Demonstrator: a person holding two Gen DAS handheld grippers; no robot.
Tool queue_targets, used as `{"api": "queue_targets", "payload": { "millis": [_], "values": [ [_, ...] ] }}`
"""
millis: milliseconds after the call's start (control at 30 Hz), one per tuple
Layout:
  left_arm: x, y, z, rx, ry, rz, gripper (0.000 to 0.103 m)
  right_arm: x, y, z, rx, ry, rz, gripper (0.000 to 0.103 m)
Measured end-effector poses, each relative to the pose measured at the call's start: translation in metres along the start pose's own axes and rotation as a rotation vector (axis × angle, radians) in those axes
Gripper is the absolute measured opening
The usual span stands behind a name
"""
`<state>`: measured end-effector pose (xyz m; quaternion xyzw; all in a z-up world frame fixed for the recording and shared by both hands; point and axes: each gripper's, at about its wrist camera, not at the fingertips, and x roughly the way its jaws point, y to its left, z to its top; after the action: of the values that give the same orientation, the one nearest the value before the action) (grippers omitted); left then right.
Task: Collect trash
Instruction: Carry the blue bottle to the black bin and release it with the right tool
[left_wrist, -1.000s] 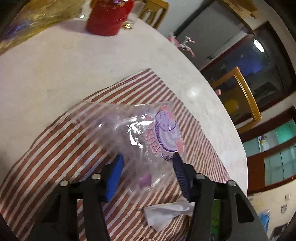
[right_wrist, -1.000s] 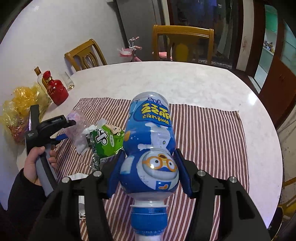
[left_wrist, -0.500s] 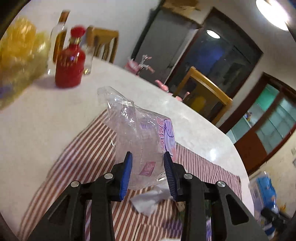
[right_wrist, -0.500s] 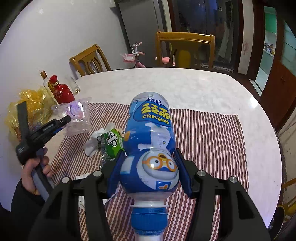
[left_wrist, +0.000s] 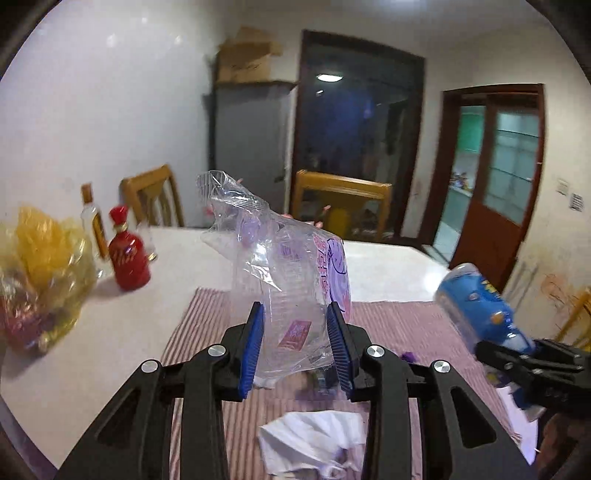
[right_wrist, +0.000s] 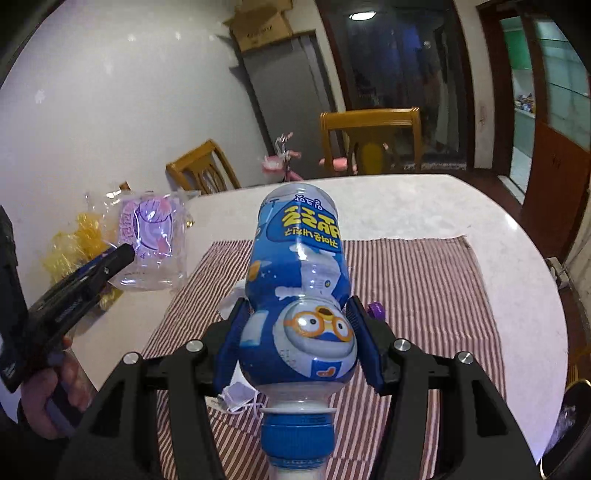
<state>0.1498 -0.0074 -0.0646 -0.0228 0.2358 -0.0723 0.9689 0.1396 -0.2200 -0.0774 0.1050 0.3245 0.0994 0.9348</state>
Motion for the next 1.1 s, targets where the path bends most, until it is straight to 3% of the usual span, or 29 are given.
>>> {"api": "queue_targets", "payload": {
  "millis": [200,400,600,867,1033,1067,1100],
  "values": [
    [-0.033,-0.051,0.008,0.059,-0.056,-0.1,0.034,-0.055,-0.045,-0.011,0.1,-0.067,-0.087,0.054],
    [-0.051,-0.109,0.006,0.12,-0.07,-0.204,0.034,-0.115,-0.122,-0.031,0.248,-0.145,-0.276,0.054],
    [-0.058,-0.177,0.0,0.192,-0.071,-0.307,0.034,-0.153,-0.207,-0.064,0.395,-0.155,-0.462,0.054],
    [-0.052,-0.237,-0.012,0.253,-0.048,-0.404,0.034,-0.174,-0.32,-0.128,0.597,-0.065,-0.693,0.054],
    [-0.049,-0.262,-0.019,0.29,-0.03,-0.434,0.034,-0.146,-0.383,-0.173,0.713,0.094,-0.766,0.055],
    [-0.049,-0.266,-0.02,0.295,-0.028,-0.439,0.034,-0.137,-0.394,-0.182,0.735,0.142,-0.779,0.057],
    [-0.049,-0.27,-0.022,0.299,-0.026,-0.445,0.034,-0.13,-0.405,-0.191,0.757,0.167,-0.789,0.076]
  ]
}}
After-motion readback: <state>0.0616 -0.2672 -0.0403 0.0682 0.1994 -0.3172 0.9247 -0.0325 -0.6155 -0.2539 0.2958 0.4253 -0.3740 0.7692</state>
